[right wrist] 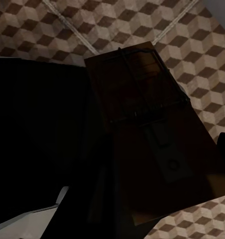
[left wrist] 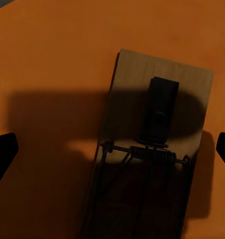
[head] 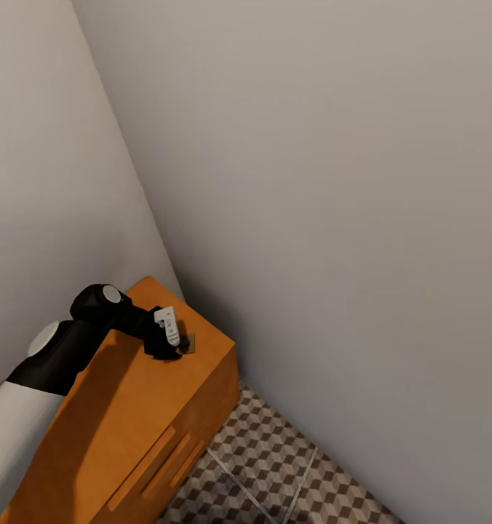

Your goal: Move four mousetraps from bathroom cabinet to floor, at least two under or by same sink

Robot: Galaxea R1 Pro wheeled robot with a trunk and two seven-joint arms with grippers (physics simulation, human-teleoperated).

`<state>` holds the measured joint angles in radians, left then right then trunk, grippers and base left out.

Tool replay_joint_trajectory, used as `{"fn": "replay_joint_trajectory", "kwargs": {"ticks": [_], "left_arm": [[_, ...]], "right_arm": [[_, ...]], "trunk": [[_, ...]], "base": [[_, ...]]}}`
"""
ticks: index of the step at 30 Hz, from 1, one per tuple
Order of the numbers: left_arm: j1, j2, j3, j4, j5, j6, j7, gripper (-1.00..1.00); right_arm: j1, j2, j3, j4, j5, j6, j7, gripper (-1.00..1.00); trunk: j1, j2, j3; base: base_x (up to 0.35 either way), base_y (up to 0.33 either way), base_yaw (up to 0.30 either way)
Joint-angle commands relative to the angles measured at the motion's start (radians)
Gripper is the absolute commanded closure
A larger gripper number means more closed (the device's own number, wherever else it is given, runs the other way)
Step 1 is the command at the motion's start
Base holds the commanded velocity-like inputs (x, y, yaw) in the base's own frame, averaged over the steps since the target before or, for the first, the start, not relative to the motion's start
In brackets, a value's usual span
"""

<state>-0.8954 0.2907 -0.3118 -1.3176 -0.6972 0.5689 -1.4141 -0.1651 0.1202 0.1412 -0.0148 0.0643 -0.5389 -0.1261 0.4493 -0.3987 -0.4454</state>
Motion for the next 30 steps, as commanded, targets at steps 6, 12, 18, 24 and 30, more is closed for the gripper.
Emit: {"fn": "replay_joint_trajectory", "kwargs": {"ticks": [6,12,18,24,30], "left_arm": [[0.000,0.002,-0.033,0.021,-0.005,0.011,-0.006,-1.00],[0.000,0.002,-0.045,0.031,-0.027,0.012,-0.006,-1.00],[0.000,0.001,-0.047,0.038,-0.060,0.012,-0.007,-1.00],[0.000,0.001,-0.047,0.040,-0.065,0.012,-0.008,-1.00],[0.000,0.001,-0.047,0.041,-0.065,0.011,-0.008,1.00]], "right_arm": [[-0.001,0.000,0.006,0.001,0.006,-0.001,-0.012,1.00],[-0.001,0.001,0.006,0.001,0.006,-0.001,-0.012,1.00],[-0.001,0.001,0.006,0.001,0.006,-0.001,-0.012,1.00],[-0.001,0.000,0.006,0.001,0.006,-0.001,-0.012,1.00],[-0.001,0.001,0.006,0.001,0.006,-0.001,-0.012,1.00]], "trunk": [[0.001,-0.001,-0.002],[0.001,-0.001,-0.002],[0.001,-0.001,-0.002],[0.001,-0.001,-0.002],[0.001,-0.001,-0.002]], "base": [[0.000,0.000,0.000],[0.000,0.000,0.000],[0.000,0.000,0.000],[0.000,0.000,0.000],[0.000,0.000,0.000]]}}
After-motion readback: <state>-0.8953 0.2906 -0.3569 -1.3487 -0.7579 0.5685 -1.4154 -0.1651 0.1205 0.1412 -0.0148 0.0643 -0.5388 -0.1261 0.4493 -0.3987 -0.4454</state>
